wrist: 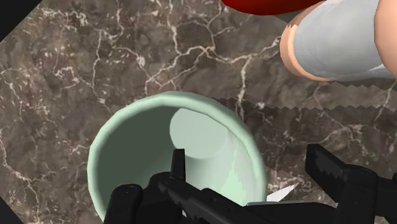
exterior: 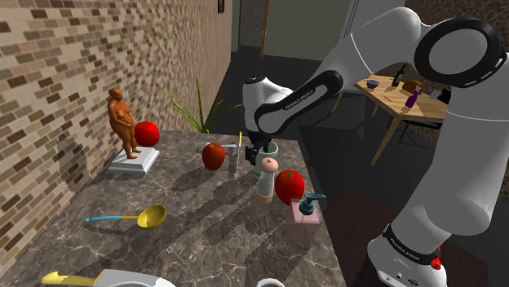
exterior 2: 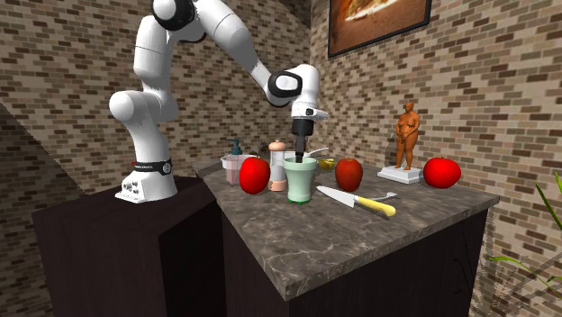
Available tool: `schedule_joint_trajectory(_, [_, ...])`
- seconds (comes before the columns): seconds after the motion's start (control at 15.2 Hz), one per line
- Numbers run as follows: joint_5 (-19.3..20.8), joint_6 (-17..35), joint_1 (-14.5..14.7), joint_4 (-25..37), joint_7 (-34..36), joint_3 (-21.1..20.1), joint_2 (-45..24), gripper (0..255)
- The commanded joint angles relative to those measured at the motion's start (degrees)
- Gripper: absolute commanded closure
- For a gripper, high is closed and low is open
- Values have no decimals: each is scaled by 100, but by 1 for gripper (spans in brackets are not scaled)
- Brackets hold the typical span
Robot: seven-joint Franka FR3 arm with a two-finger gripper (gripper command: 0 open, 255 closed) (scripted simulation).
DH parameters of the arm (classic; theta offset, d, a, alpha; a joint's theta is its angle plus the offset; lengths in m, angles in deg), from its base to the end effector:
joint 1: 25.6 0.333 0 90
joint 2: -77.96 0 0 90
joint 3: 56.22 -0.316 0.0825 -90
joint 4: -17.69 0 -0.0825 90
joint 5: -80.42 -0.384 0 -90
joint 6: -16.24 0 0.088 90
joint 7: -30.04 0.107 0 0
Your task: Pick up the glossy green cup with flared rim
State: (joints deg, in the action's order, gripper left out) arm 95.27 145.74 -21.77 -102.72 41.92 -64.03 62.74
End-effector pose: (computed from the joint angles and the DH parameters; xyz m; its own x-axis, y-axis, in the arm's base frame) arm 0.5568 0.1067 0.2854 0.9837 0.1605 -0.0812 0.1721 -0.9711 0.1653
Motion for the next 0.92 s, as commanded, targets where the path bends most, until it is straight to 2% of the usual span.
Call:
schedule_joint_trajectory(0.0, [8,21,1,7,6,3,-26,255])
schedule_joint_trajectory(0.59, [7,18,-2,9,1,4,-24,255])
schedule_joint_trajectory(0.86, [-74,-239,-14,75,-84,-21,177,255])
